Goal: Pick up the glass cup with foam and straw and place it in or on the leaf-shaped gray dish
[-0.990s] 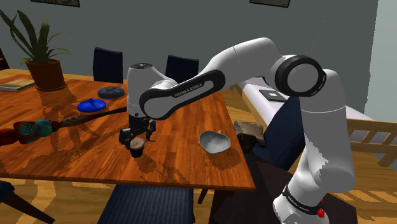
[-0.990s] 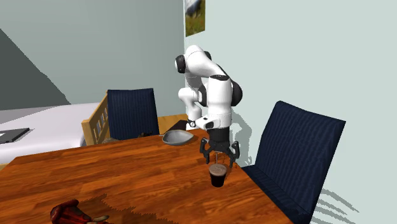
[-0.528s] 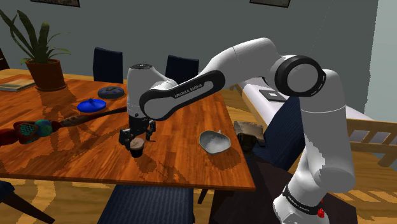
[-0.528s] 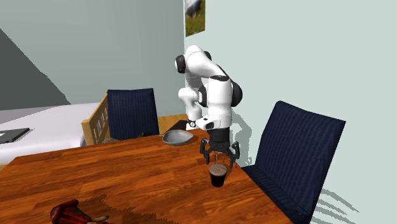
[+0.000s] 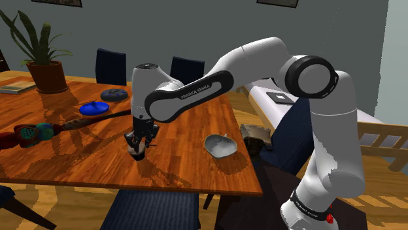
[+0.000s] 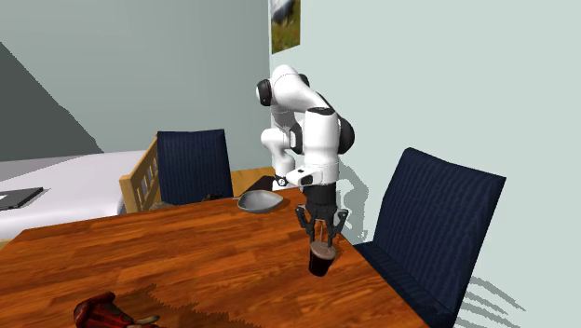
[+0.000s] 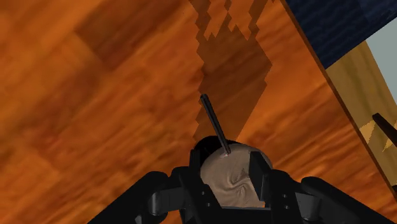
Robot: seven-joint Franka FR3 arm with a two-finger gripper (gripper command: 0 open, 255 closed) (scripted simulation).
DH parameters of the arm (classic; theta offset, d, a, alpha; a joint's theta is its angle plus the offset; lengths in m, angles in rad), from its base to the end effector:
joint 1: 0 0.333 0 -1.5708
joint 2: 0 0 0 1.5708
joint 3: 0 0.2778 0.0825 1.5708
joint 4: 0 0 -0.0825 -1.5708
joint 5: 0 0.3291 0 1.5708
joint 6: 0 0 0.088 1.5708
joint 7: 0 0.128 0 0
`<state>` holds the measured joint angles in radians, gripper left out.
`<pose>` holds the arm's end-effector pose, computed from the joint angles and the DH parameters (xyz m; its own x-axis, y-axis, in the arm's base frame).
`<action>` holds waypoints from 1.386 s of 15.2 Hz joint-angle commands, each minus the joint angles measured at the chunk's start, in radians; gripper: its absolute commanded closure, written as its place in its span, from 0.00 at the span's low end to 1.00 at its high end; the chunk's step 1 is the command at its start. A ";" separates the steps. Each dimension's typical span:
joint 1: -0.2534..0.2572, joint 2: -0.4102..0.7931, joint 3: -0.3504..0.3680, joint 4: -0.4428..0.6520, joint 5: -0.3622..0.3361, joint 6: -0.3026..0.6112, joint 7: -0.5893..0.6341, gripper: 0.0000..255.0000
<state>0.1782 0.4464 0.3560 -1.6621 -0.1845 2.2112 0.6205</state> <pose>0.5492 0.2884 0.3465 0.9929 -0.0316 0.1144 -0.0238 -0.9973 -0.0693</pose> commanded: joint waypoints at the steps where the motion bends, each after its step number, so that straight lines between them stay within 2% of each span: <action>1: -0.002 0.004 -0.002 -0.012 0.001 -0.002 -0.001 1.00; 20: 0.002 -0.046 0.015 0.164 0.031 -0.224 -0.022 1.00; 21: 0.003 -0.040 0.014 0.158 0.028 -0.212 -0.019 1.00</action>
<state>0.1817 0.4066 0.3701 -1.5041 -0.1568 1.9993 0.6016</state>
